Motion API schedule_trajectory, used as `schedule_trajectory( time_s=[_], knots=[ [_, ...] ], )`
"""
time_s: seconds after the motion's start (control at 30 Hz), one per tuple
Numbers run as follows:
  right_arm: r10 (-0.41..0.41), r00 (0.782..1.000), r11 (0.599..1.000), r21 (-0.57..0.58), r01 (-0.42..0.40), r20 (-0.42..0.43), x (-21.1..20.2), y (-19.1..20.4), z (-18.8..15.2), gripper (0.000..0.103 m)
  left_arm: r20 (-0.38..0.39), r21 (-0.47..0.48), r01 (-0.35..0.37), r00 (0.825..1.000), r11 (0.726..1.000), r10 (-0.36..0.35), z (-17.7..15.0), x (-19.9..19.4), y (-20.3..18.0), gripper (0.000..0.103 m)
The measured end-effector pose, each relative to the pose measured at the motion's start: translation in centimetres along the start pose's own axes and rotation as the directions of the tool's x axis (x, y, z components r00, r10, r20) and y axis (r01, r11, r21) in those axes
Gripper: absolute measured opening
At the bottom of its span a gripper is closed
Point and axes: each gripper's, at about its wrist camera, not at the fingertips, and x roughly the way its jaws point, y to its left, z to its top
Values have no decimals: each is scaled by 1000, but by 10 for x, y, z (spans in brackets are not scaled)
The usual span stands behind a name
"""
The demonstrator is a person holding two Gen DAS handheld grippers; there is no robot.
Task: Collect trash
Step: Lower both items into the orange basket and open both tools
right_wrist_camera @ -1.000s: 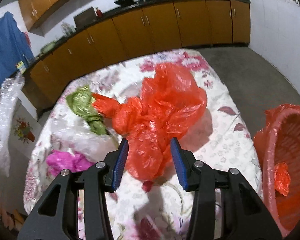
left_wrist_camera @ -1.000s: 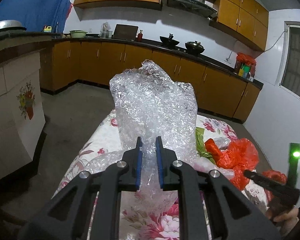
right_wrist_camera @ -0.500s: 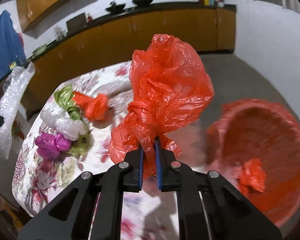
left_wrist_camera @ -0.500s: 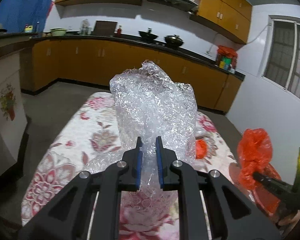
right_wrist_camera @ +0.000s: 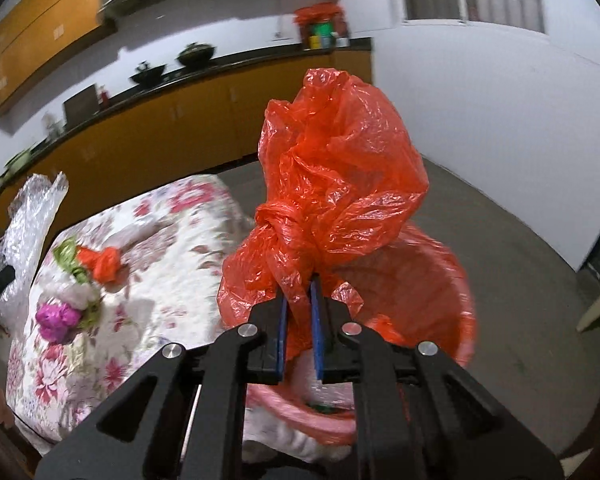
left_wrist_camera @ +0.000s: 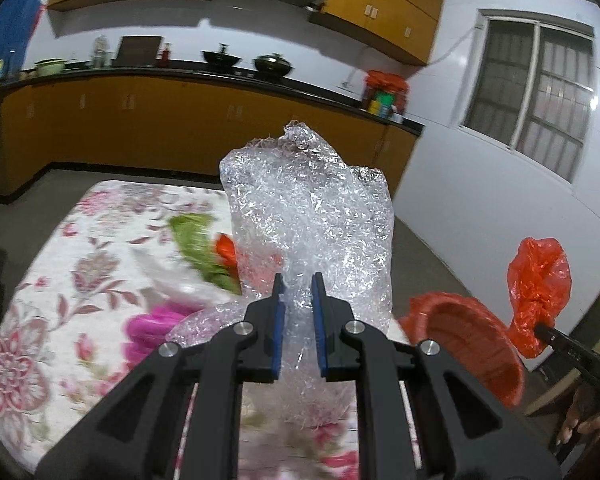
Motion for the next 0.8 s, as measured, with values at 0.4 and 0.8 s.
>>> schedule_trajectory(
  time_s=[0.4, 0.8],
  knots=[
    [-20, 1000, 997, 73, 20, -7, -5, -31, -7, 11, -52, 34, 133, 990, 991, -131, -9, 21, -64, 14],
    [-11, 1000, 996, 86, 12, -18, -3, -41, -10, 11, -84, 47, 181, 981, 982, -177, -11, 34, -90, 14]
  ],
)
